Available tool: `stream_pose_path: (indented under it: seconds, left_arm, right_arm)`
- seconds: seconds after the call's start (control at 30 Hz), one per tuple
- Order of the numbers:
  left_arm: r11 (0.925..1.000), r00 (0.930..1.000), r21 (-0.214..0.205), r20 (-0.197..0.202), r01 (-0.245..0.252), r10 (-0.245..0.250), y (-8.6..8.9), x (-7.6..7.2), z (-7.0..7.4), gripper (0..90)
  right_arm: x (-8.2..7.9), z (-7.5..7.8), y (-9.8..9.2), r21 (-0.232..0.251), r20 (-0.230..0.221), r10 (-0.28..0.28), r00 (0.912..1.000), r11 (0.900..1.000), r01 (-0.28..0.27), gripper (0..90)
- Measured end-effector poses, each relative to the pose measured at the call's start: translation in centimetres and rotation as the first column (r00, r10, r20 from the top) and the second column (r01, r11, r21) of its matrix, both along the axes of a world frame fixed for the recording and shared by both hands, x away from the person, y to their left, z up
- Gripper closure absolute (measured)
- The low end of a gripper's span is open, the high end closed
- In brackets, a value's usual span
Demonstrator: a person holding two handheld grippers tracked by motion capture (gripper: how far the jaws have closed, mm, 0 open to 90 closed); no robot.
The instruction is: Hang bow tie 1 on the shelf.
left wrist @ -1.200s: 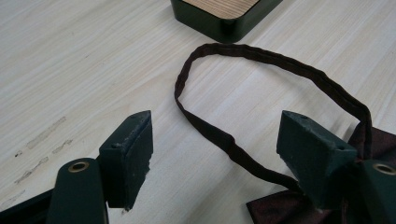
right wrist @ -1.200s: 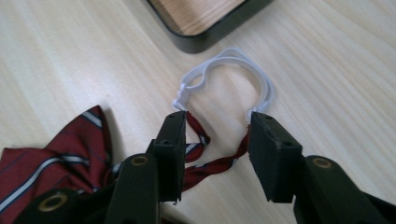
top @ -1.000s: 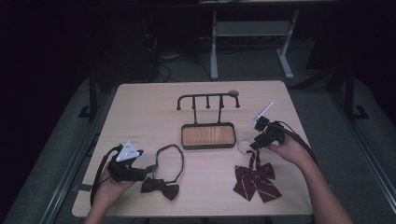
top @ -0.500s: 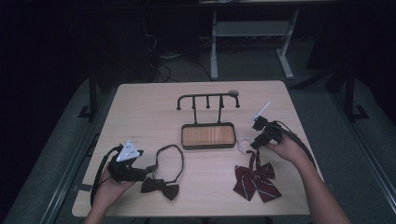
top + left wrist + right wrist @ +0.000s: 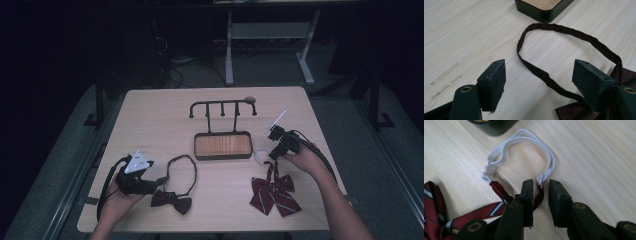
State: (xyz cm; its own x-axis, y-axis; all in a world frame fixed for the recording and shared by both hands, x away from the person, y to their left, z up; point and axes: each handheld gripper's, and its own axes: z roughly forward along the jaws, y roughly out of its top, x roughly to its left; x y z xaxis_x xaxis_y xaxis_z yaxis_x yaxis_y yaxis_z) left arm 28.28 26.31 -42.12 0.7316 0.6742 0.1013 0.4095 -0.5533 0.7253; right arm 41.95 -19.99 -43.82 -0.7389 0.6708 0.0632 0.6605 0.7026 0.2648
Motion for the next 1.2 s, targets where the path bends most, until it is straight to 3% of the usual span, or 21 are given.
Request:
stream_pose_path:
  seconds: [0.37, 0.6, 0.63, 0.73, 1.2]
  left_arm:
    - [0.9999, 0.9999, 0.012, -0.007, 0.011, -0.011, -0.2, 0.0, -0.1, 27.5]
    - [0.9999, 1.0, 0.007, -0.002, 0.009, -0.009, -0.2, 0.0, -0.1, 27.5]
    - [0.9999, 0.9999, 0.009, -0.002, 0.01, -0.01, -0.2, 0.0, -0.1, 27.5]
    - [0.9999, 0.9999, 0.01, -0.002, 0.01, -0.01, -0.2, 0.0, -0.1, 27.5]
    - [1.0, 1.0, 0.0, -0.002, 0.009, -0.009, -0.3, -0.1, -0.1, 27.5]
  right_arm:
    - [-0.1, -0.2, 0.2, -0.045, 0.012, 0.016, 0.9998, 0.9989, -0.016, 84.7]
    - [-0.3, 0.2, 0.1, -0.023, 0.011, 0.022, 0.9997, 0.9995, -0.021, 86.4]
    - [-0.4, 0.6, 0.0, 0.001, 0.008, 0.024, 0.9997, 0.9997, -0.024, 86.4]
    - [-0.5, 0.8, -0.1, 0.013, 0.014, 0.025, 0.9996, 0.9996, -0.026, 86.5]
    - [-1.5, 4.0, 0.0, 0.054, 0.048, 0.102, 0.9936, 0.9931, -0.104, 86.5]
